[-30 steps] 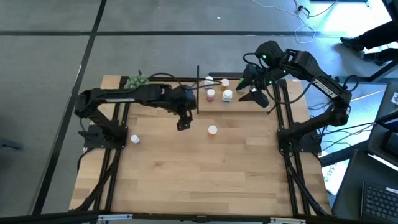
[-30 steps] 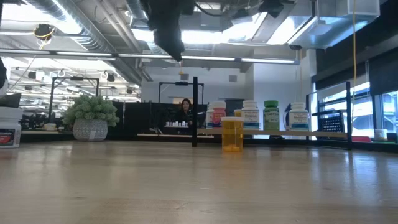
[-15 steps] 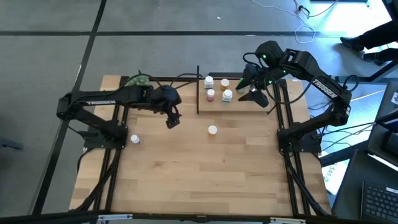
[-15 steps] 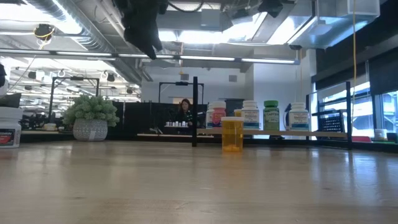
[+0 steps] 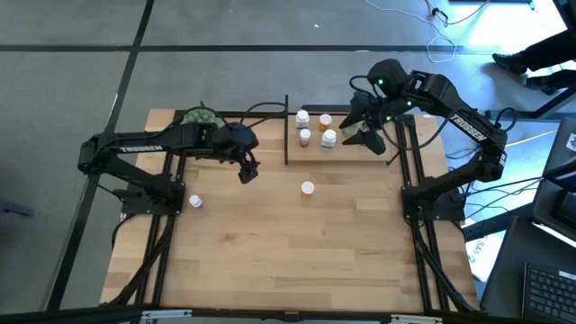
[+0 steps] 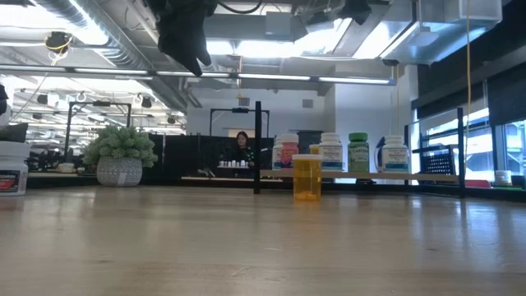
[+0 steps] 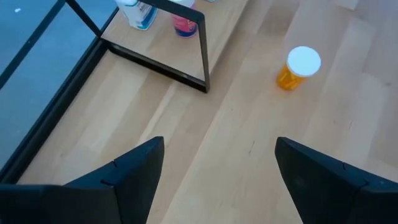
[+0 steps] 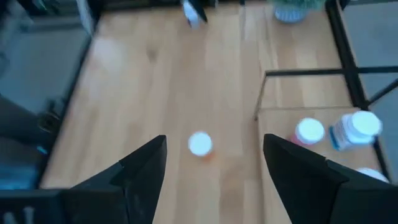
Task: Pick and place medicine bottles onto shelf by color
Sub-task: Put the orange medicine bottle on the shelf
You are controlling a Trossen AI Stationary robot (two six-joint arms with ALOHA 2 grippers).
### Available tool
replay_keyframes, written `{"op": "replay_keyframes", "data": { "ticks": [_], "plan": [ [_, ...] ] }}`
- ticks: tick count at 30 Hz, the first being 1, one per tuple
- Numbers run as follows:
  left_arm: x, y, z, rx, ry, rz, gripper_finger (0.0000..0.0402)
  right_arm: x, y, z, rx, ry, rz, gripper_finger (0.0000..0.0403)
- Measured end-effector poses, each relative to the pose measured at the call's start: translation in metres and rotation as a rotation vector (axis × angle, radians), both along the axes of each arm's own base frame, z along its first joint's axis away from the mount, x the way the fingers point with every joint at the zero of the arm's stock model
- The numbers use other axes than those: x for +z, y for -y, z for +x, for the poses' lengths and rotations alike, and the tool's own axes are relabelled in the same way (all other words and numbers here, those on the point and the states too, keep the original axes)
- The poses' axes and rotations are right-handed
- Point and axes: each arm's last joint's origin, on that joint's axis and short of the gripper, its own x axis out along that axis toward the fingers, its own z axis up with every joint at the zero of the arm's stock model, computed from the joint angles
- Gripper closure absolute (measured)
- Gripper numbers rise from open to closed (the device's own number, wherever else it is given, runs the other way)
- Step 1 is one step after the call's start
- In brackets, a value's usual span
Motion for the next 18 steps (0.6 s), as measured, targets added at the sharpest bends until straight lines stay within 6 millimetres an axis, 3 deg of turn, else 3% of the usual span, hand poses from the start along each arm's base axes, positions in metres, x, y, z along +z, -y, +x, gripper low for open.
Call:
{"op": "replay_keyframes", "data": {
  "ticks": [7,18],
  "plan": [
    [0.0,0.0,-0.001,0.011,-0.009,0.012,0.0099,-0.036,-0.021,0.025,0.142,-0.089,-0.191,0.0134],
    [-0.001,-0.001,-0.001,0.027,-0.021,0.032,0.0099,-0.128,-0.041,0.061,0.25,-0.029,-0.259,0.0134]
  ]
}}
